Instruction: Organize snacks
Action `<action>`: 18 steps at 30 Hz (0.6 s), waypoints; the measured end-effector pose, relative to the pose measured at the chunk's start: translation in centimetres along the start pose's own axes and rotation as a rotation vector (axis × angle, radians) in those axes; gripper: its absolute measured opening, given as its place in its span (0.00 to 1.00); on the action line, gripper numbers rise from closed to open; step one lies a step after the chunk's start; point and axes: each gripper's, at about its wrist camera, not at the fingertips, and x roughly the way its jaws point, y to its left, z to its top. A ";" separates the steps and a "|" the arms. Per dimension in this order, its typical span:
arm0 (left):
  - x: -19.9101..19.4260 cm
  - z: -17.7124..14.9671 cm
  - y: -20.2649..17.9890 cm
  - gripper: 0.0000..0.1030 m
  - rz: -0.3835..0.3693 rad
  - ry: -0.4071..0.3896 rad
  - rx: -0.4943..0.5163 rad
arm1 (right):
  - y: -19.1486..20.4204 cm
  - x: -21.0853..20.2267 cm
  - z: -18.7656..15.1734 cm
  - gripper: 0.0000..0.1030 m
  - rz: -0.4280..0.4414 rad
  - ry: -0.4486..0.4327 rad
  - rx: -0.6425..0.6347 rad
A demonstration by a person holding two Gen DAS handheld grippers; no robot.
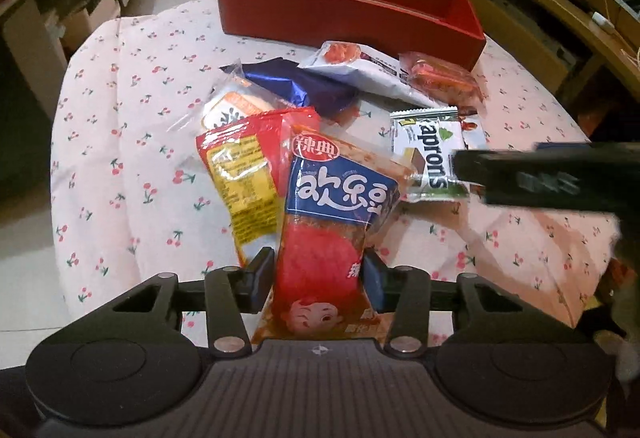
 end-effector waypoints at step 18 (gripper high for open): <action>0.8 -1.0 1.5 0.76 -0.055 0.080 -0.047 | 1.5 3.6 -0.3 0.41 0.019 0.108 -0.166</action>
